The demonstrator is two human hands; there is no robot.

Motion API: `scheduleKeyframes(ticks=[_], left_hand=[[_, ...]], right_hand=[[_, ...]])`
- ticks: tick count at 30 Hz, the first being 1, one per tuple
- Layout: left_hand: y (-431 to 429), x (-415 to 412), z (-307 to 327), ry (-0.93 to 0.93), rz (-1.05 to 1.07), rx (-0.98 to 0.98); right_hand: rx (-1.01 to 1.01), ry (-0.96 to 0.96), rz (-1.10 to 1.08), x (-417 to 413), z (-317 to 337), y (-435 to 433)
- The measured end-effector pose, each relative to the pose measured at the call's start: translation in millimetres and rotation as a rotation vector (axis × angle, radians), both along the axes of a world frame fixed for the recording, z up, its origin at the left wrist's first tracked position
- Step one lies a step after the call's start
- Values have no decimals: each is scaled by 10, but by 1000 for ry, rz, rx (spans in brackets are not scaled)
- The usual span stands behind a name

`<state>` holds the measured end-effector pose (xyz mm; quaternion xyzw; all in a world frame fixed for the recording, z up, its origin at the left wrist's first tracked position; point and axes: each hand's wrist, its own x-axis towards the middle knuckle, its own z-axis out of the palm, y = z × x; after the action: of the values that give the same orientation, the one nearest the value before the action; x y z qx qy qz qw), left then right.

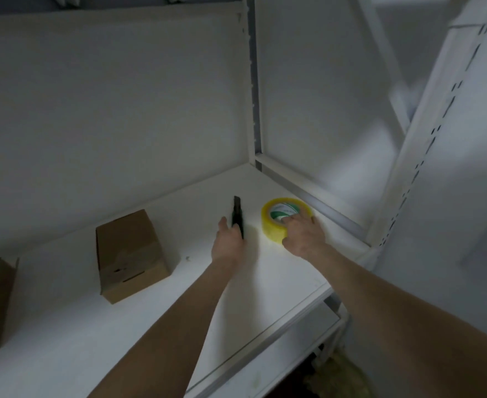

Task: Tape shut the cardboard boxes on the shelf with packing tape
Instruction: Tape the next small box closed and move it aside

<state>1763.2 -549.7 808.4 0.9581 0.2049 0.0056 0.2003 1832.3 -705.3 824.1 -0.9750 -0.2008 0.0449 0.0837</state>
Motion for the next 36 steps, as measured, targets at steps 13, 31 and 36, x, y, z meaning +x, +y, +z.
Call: scheduleKeyframes(ticks=[13, 31, 36], left_hand=[[-63, 2, 144, -393, -17, -638], [746, -869, 837, -454, 397, -1011], [927, -1031, 836, -487, 358, -838]], right_hand=[[163, -73, 49, -178, 188, 138], [267, 2, 329, -1036, 862, 921], [267, 40, 362, -1180, 884, 1086]])
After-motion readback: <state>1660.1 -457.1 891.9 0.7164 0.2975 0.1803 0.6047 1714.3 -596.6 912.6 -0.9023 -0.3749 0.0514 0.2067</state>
